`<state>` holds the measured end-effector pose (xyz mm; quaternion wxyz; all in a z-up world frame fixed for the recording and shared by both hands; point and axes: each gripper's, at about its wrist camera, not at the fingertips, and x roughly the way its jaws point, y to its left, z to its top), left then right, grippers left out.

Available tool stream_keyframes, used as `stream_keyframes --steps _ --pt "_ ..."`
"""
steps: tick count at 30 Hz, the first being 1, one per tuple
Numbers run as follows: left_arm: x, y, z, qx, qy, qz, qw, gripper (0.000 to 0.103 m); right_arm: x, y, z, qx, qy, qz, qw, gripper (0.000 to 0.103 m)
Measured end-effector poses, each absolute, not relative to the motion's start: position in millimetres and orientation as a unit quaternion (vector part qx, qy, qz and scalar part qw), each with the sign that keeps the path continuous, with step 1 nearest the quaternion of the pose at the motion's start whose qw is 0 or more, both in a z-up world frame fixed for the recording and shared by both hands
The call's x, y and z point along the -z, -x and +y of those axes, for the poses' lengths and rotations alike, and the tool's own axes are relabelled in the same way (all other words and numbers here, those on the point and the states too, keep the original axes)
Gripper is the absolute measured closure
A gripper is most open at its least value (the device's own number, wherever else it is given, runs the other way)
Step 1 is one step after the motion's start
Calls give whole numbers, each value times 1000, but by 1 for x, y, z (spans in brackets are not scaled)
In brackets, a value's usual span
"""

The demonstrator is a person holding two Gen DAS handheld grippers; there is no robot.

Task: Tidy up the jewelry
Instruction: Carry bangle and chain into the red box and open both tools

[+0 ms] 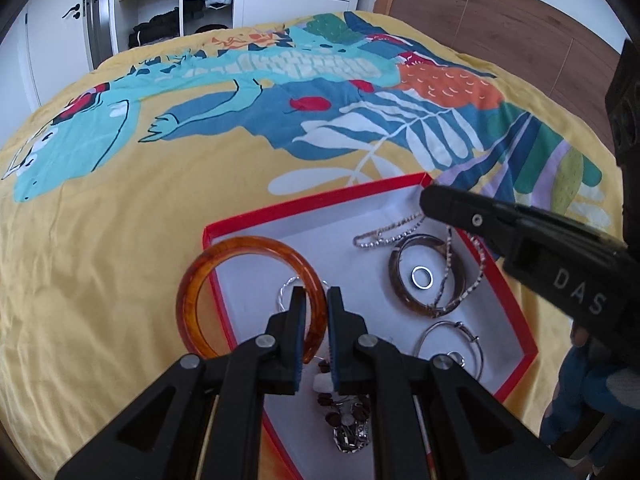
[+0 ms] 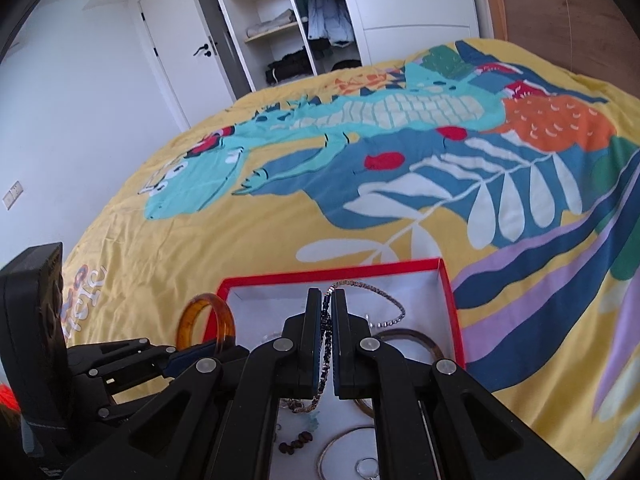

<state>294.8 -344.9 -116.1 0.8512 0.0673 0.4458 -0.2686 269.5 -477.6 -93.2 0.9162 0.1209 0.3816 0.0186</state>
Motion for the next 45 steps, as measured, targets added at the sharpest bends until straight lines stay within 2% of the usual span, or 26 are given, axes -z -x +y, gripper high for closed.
stream_keyframes --steps 32,45 --pt "138 -286 -346 277 -59 478 832 91 134 -247 -500 10 -134 437 889 97" --pt "134 -274 -343 281 -54 484 827 90 129 -231 -501 21 -134 440 888 81"
